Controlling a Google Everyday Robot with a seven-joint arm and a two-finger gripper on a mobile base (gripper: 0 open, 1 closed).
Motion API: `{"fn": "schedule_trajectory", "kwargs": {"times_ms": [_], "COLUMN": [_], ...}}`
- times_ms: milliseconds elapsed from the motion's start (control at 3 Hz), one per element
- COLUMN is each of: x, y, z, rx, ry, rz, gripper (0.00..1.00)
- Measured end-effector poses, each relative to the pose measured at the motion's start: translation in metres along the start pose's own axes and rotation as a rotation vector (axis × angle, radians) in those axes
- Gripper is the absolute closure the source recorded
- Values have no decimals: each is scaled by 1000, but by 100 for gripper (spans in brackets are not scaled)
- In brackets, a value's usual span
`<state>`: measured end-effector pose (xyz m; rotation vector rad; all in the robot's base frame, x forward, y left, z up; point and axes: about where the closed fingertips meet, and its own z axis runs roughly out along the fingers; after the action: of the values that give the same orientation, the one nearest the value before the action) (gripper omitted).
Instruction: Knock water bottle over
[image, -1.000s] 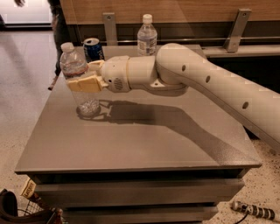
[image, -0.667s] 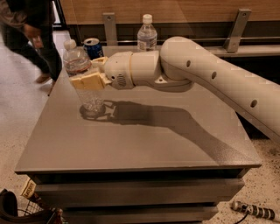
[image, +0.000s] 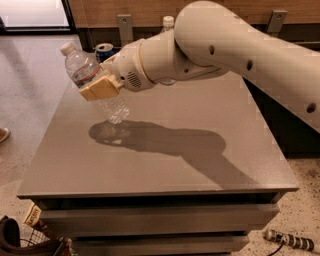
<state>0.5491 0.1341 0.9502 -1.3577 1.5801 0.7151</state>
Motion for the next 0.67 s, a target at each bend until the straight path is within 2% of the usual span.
{"fn": "schedule_trajectory", "kwargs": {"times_ms": [333,667], "x": [-1,5], "y": [11,16], "z": [-5,-7], "rx": [14,14], "ry": [169,331], "rz": [-45,-63], "gripper": [100,100]}}
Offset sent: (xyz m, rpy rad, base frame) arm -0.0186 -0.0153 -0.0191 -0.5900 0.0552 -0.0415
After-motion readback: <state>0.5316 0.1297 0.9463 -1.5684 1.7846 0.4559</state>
